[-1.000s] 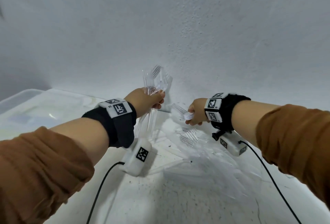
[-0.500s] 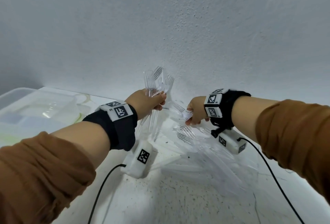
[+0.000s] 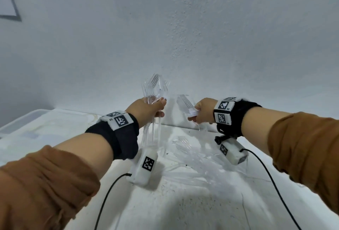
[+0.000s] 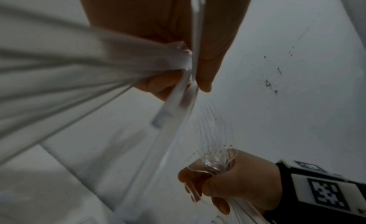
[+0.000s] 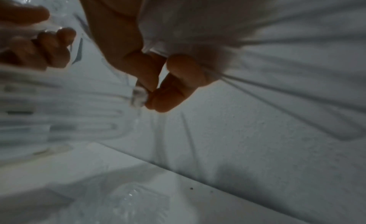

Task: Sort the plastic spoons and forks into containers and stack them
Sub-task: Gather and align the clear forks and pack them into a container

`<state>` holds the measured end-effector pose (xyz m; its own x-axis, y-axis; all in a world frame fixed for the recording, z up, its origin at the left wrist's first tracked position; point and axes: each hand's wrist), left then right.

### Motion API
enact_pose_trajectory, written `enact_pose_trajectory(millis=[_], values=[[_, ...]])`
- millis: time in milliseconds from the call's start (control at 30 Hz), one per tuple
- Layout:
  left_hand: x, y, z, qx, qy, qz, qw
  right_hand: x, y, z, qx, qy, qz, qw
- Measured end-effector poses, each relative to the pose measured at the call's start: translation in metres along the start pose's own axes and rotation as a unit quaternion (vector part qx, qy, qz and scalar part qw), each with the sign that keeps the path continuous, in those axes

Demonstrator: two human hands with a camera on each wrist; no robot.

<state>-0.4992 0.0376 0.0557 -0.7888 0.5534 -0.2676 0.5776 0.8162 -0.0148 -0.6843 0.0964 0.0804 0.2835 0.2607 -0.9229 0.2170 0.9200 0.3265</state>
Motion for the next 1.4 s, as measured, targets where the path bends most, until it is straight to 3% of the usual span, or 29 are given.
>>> enact_pose_trajectory(millis=[200, 433, 633, 800, 933, 1133, 1400], values=[[0.003, 0.036, -0.017, 0.019, 0.013, -0.007, 1.0, -0.009, 0.053, 0.007, -0.006, -0.086, -0.041, 0.995], [0.021, 0.082, -0.016, 0.021, 0.121, -0.022, 0.992, 0.006, 0.097, 0.015, -0.072, -0.228, -0.105, 0.965], [0.036, 0.121, -0.005, 0.03, 0.26, -0.036, 0.964, 0.037, 0.129, 0.025, -0.117, -0.365, -0.112, 0.917], [0.044, 0.153, 0.007, 0.016, 0.282, -0.046, 0.958, 0.064, 0.15, 0.036, -0.156, -0.463, -0.101, 0.867], [0.043, 0.165, 0.016, 0.01, 0.31, -0.042, 0.95, 0.078, 0.161, 0.044, -0.164, -0.504, -0.093, 0.843], [0.035, 0.176, 0.013, 0.041, 0.262, -0.041, 0.963, 0.088, 0.172, 0.066, -0.186, -0.535, -0.101, 0.818], [-0.004, 0.179, 0.027, 0.061, 0.276, 0.021, 0.959, 0.106, 0.165, 0.113, -0.158, -0.544, -0.118, 0.816]])
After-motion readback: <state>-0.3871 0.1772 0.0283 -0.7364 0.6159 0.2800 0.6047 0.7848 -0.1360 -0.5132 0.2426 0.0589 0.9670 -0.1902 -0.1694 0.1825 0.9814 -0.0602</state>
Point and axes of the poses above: each hand's wrist, its own y-axis away from the middle knuckle, its own x-axis out of the palm, z = x × y, and after that the axes turned 11 degrees about z, right-handed
